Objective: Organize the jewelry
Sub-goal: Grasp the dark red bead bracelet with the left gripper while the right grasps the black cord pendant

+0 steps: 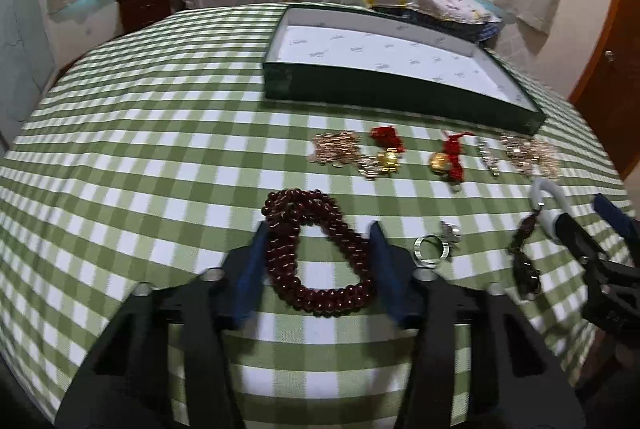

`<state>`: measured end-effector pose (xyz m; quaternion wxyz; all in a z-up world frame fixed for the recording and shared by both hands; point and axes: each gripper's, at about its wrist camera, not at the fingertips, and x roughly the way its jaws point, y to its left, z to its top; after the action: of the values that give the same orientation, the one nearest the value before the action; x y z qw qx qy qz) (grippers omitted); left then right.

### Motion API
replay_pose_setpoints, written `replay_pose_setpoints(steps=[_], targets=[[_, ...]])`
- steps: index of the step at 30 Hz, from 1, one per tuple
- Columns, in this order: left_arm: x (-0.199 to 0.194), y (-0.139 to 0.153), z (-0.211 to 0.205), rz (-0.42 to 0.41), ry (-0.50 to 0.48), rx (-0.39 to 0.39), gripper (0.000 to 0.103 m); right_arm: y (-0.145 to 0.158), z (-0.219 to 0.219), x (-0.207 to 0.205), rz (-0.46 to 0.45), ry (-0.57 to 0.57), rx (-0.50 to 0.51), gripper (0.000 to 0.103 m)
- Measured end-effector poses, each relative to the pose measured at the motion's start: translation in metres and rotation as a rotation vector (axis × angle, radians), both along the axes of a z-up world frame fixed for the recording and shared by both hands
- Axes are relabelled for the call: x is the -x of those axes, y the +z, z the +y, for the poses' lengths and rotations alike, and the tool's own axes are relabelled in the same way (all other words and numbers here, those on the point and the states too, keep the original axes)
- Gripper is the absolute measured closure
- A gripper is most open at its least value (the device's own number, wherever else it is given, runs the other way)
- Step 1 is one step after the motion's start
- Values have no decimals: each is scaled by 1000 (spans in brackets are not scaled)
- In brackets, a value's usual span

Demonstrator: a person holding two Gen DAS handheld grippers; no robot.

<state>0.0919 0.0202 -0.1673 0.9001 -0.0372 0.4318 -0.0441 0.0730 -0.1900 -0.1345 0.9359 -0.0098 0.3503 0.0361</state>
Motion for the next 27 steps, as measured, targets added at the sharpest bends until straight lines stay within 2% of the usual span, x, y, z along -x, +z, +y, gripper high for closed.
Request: replay_pose_setpoints(steps=[2,4,13,14,16,17,25,27], targets=[[0,1,-2,-4,-14,-5,73,1,2,0,1,6,-5,6],[0,2,-4,-11,-26,-8,81,2,4,1,-2,15,-9,6],[1,5,2,-20,-4,-10,87,4,25,11,10,112,-34,8],[1,6,2,-21,-4,-10,87,4,27,12,12,123,-32,11],[2,6,3,-21,-4,-9,87,3,32,14,24,149,-30,31],[2,6,3,-21,-4,-8,87,2,34,15,36,158,-31,47],[3,6,3,-21,-4,-6,89,-3,45,20,78,223,-23,57],[4,6,4,-21,-3,1,89,-6,46,21,98,231,-24,62]])
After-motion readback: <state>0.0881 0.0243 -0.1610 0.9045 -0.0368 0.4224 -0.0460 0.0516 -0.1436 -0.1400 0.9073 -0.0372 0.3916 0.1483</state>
